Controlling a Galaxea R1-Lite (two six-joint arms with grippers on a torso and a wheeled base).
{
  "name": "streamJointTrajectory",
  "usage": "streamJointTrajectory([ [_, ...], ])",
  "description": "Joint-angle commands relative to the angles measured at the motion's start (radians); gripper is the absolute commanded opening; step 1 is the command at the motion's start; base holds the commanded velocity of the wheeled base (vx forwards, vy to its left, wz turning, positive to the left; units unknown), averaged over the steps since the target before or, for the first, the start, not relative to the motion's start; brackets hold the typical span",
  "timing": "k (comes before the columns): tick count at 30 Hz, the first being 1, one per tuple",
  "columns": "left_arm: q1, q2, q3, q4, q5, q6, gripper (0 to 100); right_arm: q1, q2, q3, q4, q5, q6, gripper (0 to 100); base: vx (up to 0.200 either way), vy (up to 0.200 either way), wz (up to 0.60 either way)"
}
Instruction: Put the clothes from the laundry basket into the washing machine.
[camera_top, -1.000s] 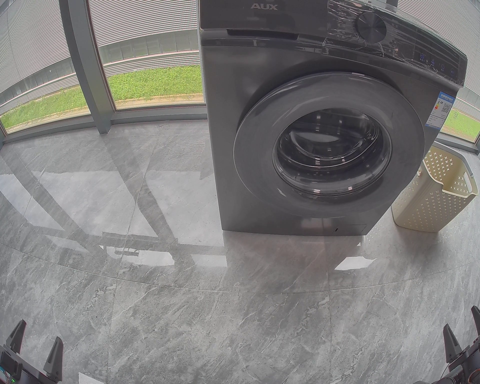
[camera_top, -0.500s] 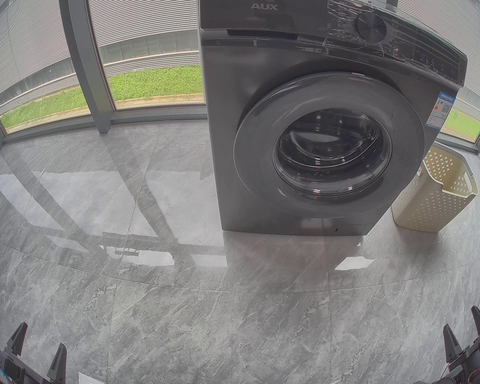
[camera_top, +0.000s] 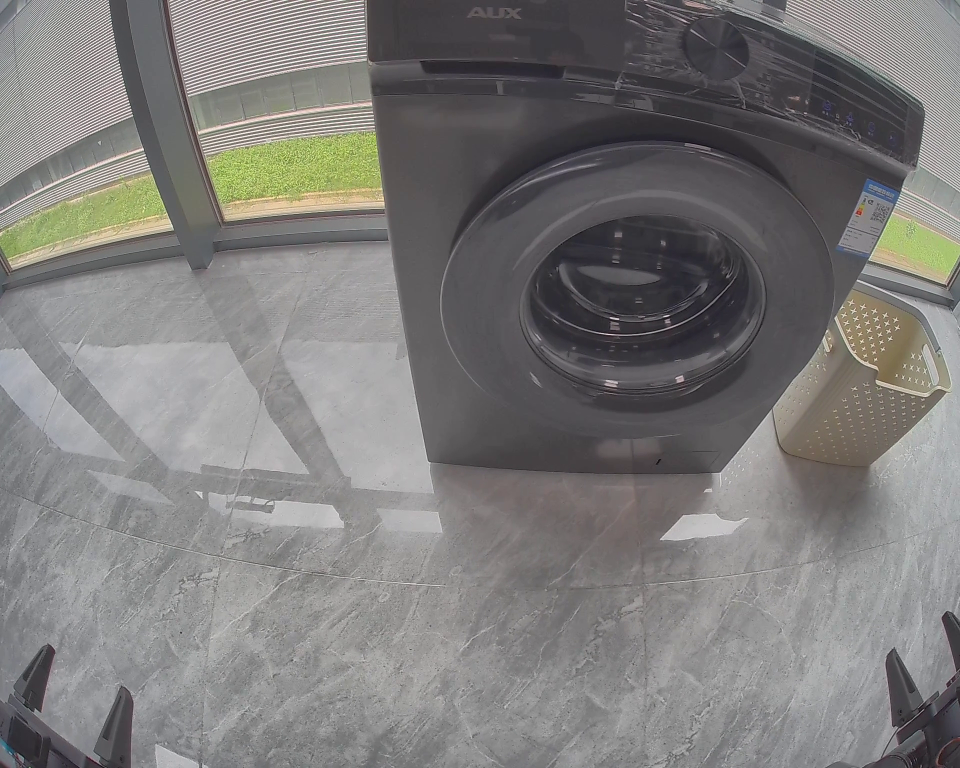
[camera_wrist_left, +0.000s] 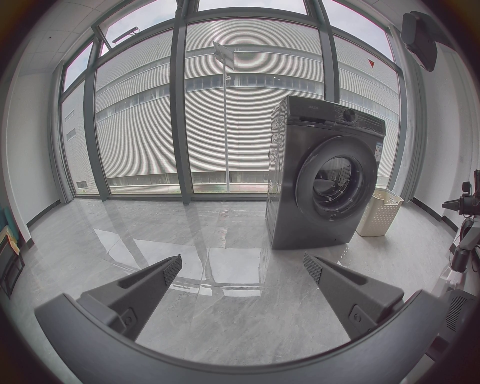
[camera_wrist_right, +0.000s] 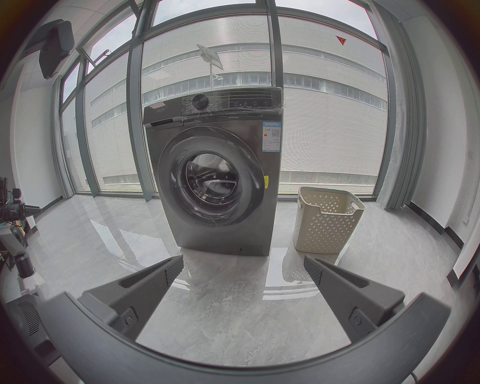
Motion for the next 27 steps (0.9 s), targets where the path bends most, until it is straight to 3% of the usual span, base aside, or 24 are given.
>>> streamJointTrajectory([
  [1,0.000,-0.010,0.015,0.000,0.000,0.001,100,-0.001,-0.009,0.016,0.001,0.001,0.000,100,0.000,0.000,0.00],
  [5,0.002,-0.010,0.015,0.000,0.000,0.001,100,-0.001,-0.009,0.016,0.001,0.001,0.000,100,0.000,0.000,0.00],
  [27,0.002,-0.010,0.015,0.000,0.000,-0.001,100,-0.001,-0.010,0.016,-0.001,0.002,0.003,100,0.000,-0.200,0.00],
])
